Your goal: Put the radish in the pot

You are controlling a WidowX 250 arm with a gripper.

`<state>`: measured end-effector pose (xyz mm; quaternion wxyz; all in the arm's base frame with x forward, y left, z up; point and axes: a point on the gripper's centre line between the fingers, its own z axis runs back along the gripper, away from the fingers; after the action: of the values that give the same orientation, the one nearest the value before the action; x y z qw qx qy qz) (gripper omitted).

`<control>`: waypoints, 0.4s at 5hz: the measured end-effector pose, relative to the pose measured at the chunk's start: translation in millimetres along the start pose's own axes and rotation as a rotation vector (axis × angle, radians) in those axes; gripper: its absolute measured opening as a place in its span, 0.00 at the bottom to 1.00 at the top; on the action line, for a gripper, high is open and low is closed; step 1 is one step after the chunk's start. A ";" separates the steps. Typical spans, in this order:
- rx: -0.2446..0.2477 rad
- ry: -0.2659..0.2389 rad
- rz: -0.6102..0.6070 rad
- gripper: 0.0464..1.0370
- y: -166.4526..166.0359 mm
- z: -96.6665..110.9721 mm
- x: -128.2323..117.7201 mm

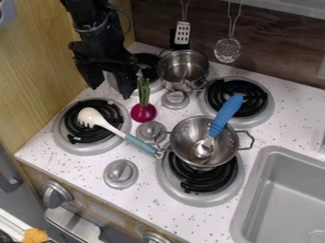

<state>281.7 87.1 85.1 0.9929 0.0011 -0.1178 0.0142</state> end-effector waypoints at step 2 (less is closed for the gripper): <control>-0.018 -0.010 -0.025 0.96 2.3 -25.1 13.6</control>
<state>300.8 89.9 63.9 0.9924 -0.0066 -0.1227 0.0007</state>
